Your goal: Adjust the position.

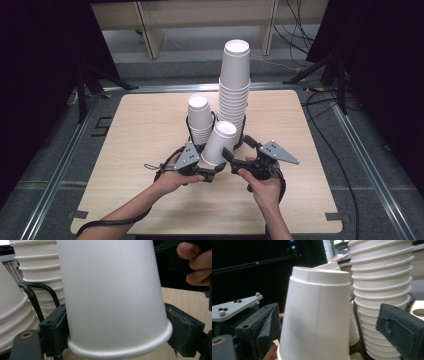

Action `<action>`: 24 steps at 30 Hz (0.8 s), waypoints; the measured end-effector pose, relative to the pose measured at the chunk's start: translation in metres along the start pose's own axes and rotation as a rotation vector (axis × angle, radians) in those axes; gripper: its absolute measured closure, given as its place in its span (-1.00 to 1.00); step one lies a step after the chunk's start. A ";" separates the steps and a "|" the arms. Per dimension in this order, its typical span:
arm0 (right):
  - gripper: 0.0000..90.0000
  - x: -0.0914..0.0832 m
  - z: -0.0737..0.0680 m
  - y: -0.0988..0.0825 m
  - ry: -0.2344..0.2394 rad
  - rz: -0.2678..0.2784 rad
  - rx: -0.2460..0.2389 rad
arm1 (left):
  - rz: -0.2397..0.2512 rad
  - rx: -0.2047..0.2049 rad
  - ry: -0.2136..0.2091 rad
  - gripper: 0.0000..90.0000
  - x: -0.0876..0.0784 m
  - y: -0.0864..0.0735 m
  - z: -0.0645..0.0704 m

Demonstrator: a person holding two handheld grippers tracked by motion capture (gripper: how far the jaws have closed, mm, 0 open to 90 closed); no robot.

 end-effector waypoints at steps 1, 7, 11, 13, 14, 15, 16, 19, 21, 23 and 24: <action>-0.86 -0.003 0.002 0.000 -0.005 0.002 -0.010 | -0.001 0.000 0.001 -0.62 0.000 0.000 -0.001; -0.83 -0.018 0.013 -0.005 -0.026 -0.015 -0.022 | -0.017 0.000 0.003 -0.62 -0.006 0.003 -0.004; -0.82 -0.022 0.018 -0.012 -0.038 -0.051 -0.030 | -0.038 0.013 -0.010 -0.62 -0.009 0.003 -0.005; -0.81 -0.024 0.020 -0.015 -0.032 -0.053 -0.029 | -0.049 0.025 -0.014 -0.62 -0.010 0.003 -0.006; -0.81 -0.024 0.021 -0.016 -0.033 -0.054 -0.043 | -0.055 0.027 -0.018 -0.62 -0.011 0.002 -0.006; -0.81 -0.025 0.023 -0.018 -0.037 -0.060 -0.039 | -0.056 0.028 -0.017 -0.62 -0.011 0.002 -0.006; -0.80 -0.026 0.024 -0.020 -0.040 -0.061 -0.033 | -0.068 0.029 -0.016 -0.62 -0.012 0.001 -0.008; -0.80 -0.028 0.028 -0.022 -0.059 -0.078 -0.041 | -0.076 0.028 -0.017 -0.63 -0.012 -0.001 -0.008; -0.79 -0.028 0.030 -0.024 -0.055 -0.072 -0.047 | -0.090 0.035 -0.021 -0.63 -0.013 -0.002 -0.008; -0.78 -0.028 0.029 -0.024 -0.050 -0.080 -0.038 | -0.100 0.039 -0.025 -0.63 -0.013 -0.003 -0.008; -0.78 -0.028 0.029 -0.024 -0.051 -0.085 -0.038 | -0.105 0.041 -0.025 -0.63 -0.014 -0.003 -0.008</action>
Point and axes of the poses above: each handheld gripper's, and its own axes: x roughly forward along the jaws, y roughly out of its top, z roughly to its right, the point moved 3 cm from there along x, roughly forward along the jaws, and after that the axes turned 3 degrees about x, right-handed, at the moved point
